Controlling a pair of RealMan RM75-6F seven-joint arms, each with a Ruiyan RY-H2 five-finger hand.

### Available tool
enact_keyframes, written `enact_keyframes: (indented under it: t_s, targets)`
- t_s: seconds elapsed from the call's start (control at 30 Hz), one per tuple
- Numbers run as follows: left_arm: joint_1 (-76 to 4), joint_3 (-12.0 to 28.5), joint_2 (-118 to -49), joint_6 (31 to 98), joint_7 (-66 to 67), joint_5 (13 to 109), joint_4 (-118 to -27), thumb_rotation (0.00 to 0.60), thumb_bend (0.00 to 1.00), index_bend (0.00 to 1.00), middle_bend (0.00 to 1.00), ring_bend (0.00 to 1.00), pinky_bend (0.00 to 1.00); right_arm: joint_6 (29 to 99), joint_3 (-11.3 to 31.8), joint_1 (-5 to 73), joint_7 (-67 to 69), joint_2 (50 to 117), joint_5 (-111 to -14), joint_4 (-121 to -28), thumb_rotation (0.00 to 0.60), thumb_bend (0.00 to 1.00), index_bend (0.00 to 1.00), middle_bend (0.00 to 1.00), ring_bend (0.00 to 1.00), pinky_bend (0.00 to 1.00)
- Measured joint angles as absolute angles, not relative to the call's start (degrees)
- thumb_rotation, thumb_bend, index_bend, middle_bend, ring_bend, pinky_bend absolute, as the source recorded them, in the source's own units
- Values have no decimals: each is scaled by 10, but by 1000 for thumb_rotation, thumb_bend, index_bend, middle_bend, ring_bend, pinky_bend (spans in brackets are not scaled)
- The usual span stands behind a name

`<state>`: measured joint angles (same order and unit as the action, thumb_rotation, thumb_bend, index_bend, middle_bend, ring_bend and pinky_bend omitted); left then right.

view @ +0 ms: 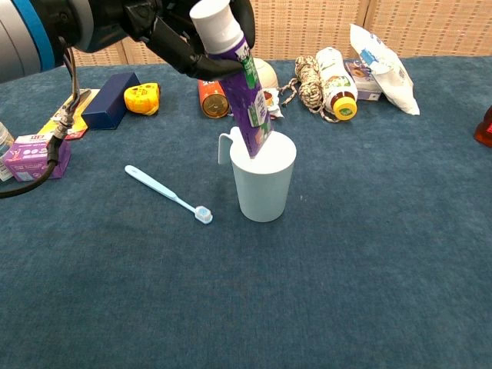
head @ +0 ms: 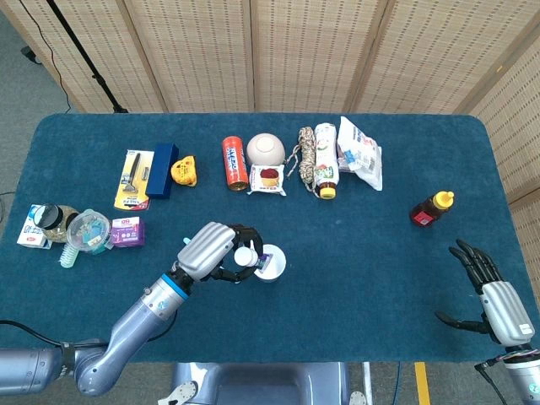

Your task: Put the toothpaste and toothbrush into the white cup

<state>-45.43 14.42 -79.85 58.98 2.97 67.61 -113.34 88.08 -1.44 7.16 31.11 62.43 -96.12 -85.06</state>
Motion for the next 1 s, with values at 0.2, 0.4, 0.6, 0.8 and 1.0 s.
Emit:
enact_keyframes:
  t_s: [0.2, 0.4, 0.6, 0.8, 1.0]
  targets:
    - [-461, 139, -823, 586, 45, 659, -1105, 600, 423, 673, 505, 460, 533, 882, -14, 71, 312, 624, -961, -850, 600, 0, 0, 0, 0, 0]
    - [-467, 134, -845, 584, 60, 648, -1078, 600, 423, 673, 505, 454, 533, 879, -15, 73, 313, 624, -962, -850, 600, 0, 0, 0, 0, 0]
    - [-475, 126, -877, 582, 87, 638, -1044, 600, 422, 670, 504, 423, 533, 878, -16, 73, 312, 624, -963, -850, 600, 0, 0, 0, 0, 0]
    - [-479, 116, -910, 584, 113, 626, -1008, 600, 416, 659, 464, 375, 505, 878, -16, 73, 315, 624, -963, -850, 600, 0, 0, 0, 0, 0]
    - [-477, 115, -917, 586, 117, 626, -1000, 600, 403, 576, 312, 272, 471, 875, -17, 74, 316, 624, -963, -850, 600, 0, 0, 0, 0, 0]
